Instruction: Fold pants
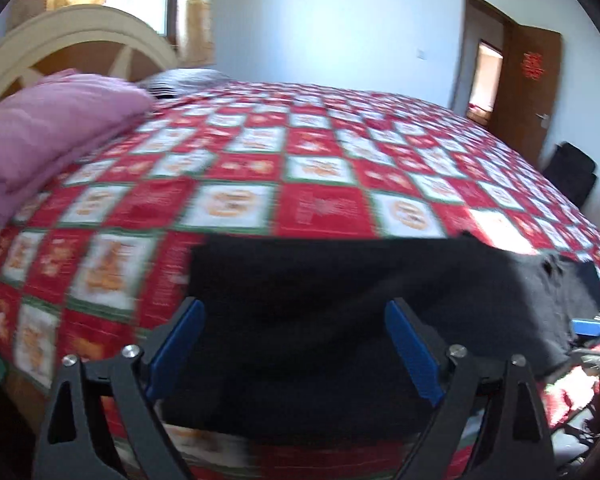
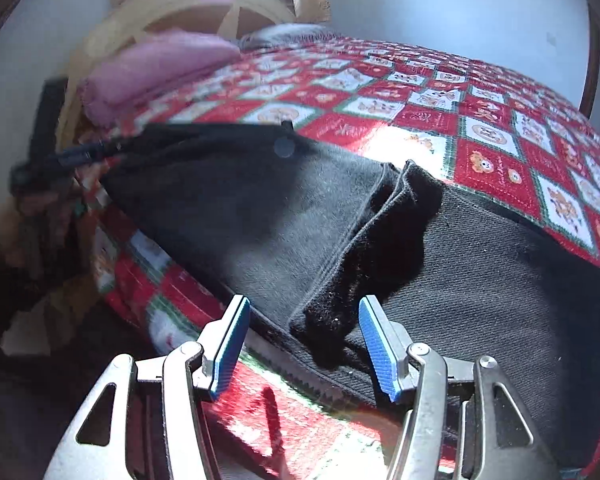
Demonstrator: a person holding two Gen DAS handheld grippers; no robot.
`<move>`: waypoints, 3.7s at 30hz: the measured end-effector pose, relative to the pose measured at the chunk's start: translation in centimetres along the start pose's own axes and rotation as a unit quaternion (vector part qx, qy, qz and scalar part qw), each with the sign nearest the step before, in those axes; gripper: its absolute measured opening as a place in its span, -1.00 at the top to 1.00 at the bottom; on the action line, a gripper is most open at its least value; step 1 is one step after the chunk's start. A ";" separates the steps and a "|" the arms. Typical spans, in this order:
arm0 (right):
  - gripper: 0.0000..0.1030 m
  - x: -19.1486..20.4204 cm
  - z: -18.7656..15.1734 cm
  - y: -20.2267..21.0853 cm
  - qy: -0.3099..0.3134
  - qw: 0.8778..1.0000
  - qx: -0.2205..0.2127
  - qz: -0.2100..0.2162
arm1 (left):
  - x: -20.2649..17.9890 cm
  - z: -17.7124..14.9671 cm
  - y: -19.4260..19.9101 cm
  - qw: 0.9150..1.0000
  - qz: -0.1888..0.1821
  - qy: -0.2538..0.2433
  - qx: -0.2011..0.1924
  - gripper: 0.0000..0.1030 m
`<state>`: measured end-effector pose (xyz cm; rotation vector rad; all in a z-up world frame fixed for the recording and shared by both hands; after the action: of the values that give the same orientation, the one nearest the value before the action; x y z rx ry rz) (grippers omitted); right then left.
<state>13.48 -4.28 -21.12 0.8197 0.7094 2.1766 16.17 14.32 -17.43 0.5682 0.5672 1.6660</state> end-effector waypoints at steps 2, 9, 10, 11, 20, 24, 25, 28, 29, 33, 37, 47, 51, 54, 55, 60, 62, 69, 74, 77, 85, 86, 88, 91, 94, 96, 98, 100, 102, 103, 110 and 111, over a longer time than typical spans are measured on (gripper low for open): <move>-0.14 -0.4 0.3 0.8 -0.005 1.000 -0.025 -0.009 | 2.4 -0.1 -0.6 1.000 0.007 0.024 0.005 -0.89; -0.14 -1.4 1.0 1.4 -0.024 0.998 -0.050 -0.021 | 6.3 -2.6 -1.9 0.994 -0.038 0.102 0.030 -0.72; -0.14 -1.3 1.0 1.3 -0.022 0.998 -0.050 -0.022 | 6.1 -2.7 -2.1 0.993 -0.045 0.105 0.031 -0.56; -0.14 -1.1 0.9 1.2 -0.020 0.998 -0.050 -0.023 | 5.8 -2.7 -2.3 0.992 -0.057 0.108 0.033 -0.50; -0.14 -0.5 0.2 0.3 -0.010 0.999 -0.040 -0.024 | 4.0 -3.7 -3.1 0.992 -0.065 0.100 0.043 -0.22; -0.14 -0.5 0.2 0.3 -0.012 0.999 -0.043 -0.024 | 3.9 -4.0 -3.0 0.993 -0.060 0.096 0.045 -0.16; -0.14 -0.5 0.2 0.2 -0.012 0.999 -0.043 -0.024 | 4.0 -4.1 -3.1 0.993 -0.061 0.095 0.044 -0.15; -0.14 -0.5 0.1 0.2 -0.013 0.999 -0.043 -0.026 | 4.1 -4.1 -2.9 0.992 -0.072 0.096 0.043 0.12; -0.14 -0.5 0.1 0.2 -0.013 0.999 -0.043 -0.026 | 4.2 -3.9 -2.8 0.991 -0.080 0.101 0.045 0.22; -0.14 -0.5 -0.1 0.1 -0.011 0.999 -0.042 -0.028 | 4.0 -3.3 -2.2 0.991 -0.088 0.098 0.038 0.37; -0.14 -0.4 -0.3 -0.1 -0.009 0.999 -0.039 -0.029 | 4.7 -4.0 -3.3 0.986 -0.098 0.131 0.042 0.11; -0.14 -0.2 -0.2 -0.1 -0.006 0.998 -0.042 -0.035 | 4.6 -3.5 -2.7 0.973 -0.177 0.142 0.043 0.61; -0.14 -0.7 0.1 0.6 -0.014 0.998 -0.053 -0.039 | 4.6 -2.5 -1.5 0.966 -0.200 0.159 0.029 0.61; -0.14 -1.1 0.7 1.7 -0.019 0.996 -0.067 -0.047 | 4.2 -1.2 0.2 0.961 -0.222 0.164 0.007 0.61; -0.14 -1.3 0.9 2.0 -0.022 0.996 -0.071 -0.052 | 4.0 -0.8 0.7 0.960 -0.227 0.162 0.000 0.61; -0.14 -3.3 1.6 4.2 -0.055 0.991 -0.085 -0.082 | 2.2 1.5 3.7 0.948 -0.275 0.159 -0.029 0.61; -0.14 -4.2 1.8 5.2 -0.071 0.989 -0.092 -0.092 | 1.2 2.3 4.9 0.943 -0.293 0.155 -0.039 0.61; -0.14 -8.1 1.4 10.3 -0.132 0.976 -0.130 -0.117 | -3.8 6.1 9.2 0.927 -0.346 0.124 -0.079 0.61; -0.14 -11.1 -0.2 12.9 -0.167 0.965 -0.140 -0.148 | -8.5 8.1 11.0 0.916 -0.381 0.094 -0.085 0.61; -0.14 -12.5 -1.2 14.3 -0.184 0.959 -0.145 -0.156 | -11.6 9.0 11.9 0.911 -0.399 0.068 -0.084 0.61; -0.14 -15.0 -2.8 17.6 -0.204 0.949 -0.163 -0.176 | -21.3 9.2 13.8 0.897 -0.438 -0.013 -0.061 0.61; -0.14 -15.1 -3.0 17.7 -0.205 0.949 -0.164 -0.177 | -22.5 8.8 14.0 0.895 -0.441 -0.025 -0.056 0.61; -0.14 -15.6 -3.3 18.0 -0.210 0.947 -0.166 -0.178 | -25.4 7.9 13.8 0.893 -0.446 -0.050 -0.039 0.61; -0.14 -16.2 -3.7 17.8 -0.217 0.947 -0.164 -0.173 | -29.2 6.5 13.4 0.890 -0.448 -0.085 -0.015 0.61; -0.14 -16.8 -3.9 17.7 -0.226 0.945 -0.167 -0.166 | -33.2 4.2 12.3 0.886 -0.444 -0.130 0.021 0.61; -0.14 -17.5 -4.1 17.9 -0.237 0.942 -0.172 -0.164 | -35.5 2.4 11.4 0.885 -0.434 -0.163 0.037 0.61; -0.15 -18.1 -4.4 18.1 -0.253 0.937 -0.178 -0.159 | -37.1 0.9 10.9 0.886 -0.421 -0.187 0.048 0.61; -0.15 -18.9 -4.8 18.3 -0.273 0.932 -0.184 -0.152 | -38.4 -0.5 10.2 0.886 -0.411 -0.209 0.059 0.61; -0.15 -19.7 -5.2 18.5 -0.291 0.925 -0.191 -0.149 | -39.4 -1.5 9.8 0.888 -0.399 -0.222 0.063 0.58; -0.15 -19.9 -5.3 18.7 -0.296 0.923 -0.195 -0.150 | -39.6 -1.8 9.7 0.887 -0.398 -0.225 0.064 0.55; -0.15 -20.2 -5.4 19.2 -0.310 0.917 -0.212 -0.133 | -38.9 -2.3 12.6 0.877 -0.423 -0.226 0.039 -0.05; -0.15 -20.1 -5.3 19.3 -0.309 0.918 -0.212 -0.130 | -38.0 -2.1 13.4 0.879 -0.421 -0.223 0.025 -0.17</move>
<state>12.94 -32.47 -18.36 1.0298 0.0159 1.6035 10.69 -25.31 -12.57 0.6006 0.4220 0.6623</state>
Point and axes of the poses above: each gripper's, at about its wrist camera, not at the fingertips, and y roughly against the way its jaws point, x to its left, z to its top, the point moved 6 cm from there along -y, roughly the way its jaws point, and after that the axes turned 12 degrees about z, right-handed, at the moved point
